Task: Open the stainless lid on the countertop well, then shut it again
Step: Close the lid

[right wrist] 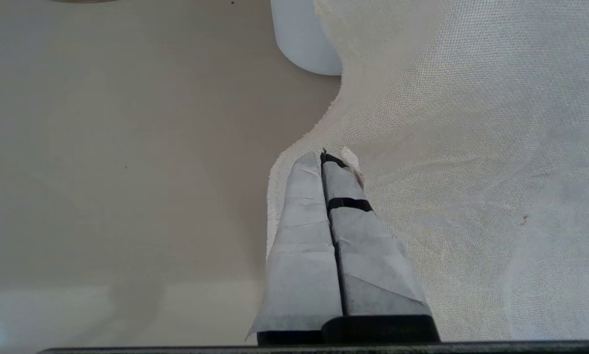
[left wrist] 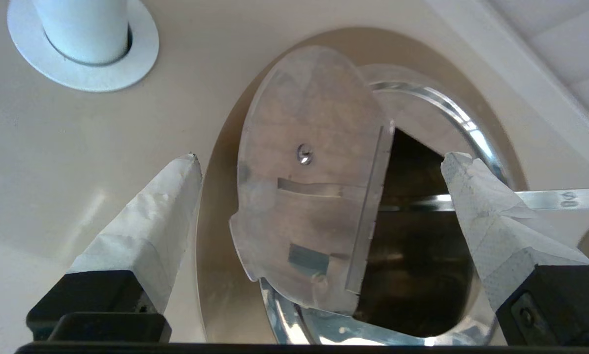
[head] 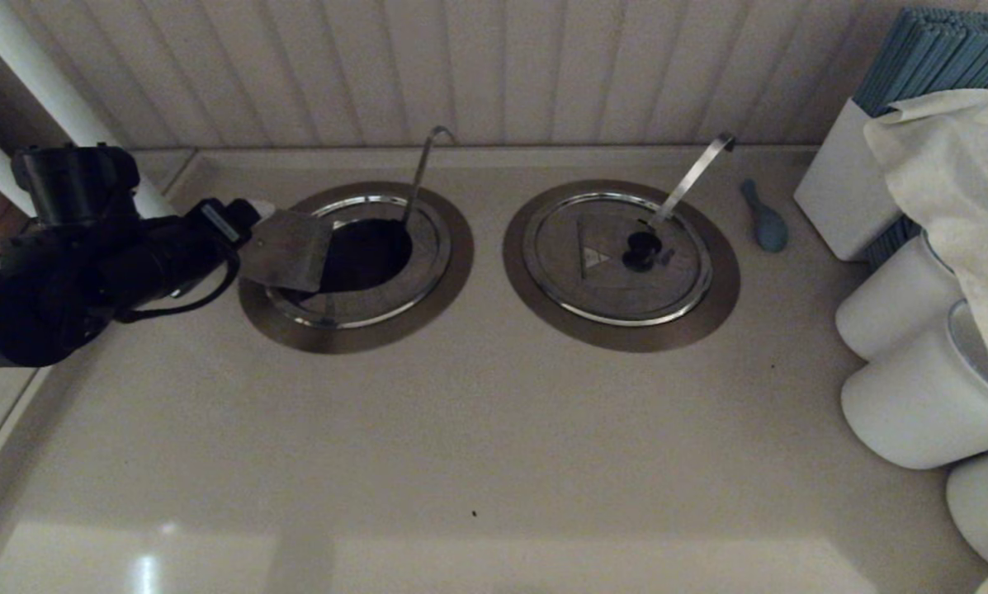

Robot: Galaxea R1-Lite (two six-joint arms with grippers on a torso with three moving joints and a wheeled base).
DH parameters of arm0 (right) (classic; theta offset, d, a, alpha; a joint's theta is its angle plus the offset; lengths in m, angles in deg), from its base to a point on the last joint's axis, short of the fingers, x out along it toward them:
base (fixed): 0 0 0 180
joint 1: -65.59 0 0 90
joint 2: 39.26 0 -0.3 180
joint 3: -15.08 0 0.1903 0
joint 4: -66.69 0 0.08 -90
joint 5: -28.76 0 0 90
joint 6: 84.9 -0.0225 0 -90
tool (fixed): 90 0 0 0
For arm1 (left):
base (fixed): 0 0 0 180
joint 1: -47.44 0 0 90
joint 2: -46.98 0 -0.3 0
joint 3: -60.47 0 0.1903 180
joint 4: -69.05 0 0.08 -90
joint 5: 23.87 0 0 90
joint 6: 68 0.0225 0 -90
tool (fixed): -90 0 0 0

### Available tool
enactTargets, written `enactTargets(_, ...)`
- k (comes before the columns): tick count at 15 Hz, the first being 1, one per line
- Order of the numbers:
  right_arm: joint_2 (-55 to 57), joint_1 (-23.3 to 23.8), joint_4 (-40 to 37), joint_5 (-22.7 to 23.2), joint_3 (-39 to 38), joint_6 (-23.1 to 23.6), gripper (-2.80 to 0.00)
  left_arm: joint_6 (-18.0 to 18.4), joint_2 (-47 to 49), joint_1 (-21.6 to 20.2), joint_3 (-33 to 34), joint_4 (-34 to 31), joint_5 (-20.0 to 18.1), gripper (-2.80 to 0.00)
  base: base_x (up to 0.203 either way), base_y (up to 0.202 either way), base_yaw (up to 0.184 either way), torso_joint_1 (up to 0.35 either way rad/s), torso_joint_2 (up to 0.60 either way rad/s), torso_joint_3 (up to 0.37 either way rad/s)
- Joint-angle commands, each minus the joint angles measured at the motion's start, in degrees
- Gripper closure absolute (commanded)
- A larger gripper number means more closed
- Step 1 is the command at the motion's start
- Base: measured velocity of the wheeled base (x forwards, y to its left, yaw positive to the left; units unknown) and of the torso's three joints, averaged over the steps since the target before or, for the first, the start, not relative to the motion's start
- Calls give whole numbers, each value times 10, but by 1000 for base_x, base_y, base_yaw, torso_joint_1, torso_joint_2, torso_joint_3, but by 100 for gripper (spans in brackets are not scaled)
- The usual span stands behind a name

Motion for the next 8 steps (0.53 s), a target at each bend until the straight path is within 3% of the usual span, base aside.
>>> enactTargets(1,0,0,1,0,0,1,0,-2,9,0,-2,2,0,-280,0,0,0,0,0,0)
enactTargets(8,0,0,1,-1,0,0,0,-22,9,1,-21,1,-23,-280,0,0,0,0,0,0)
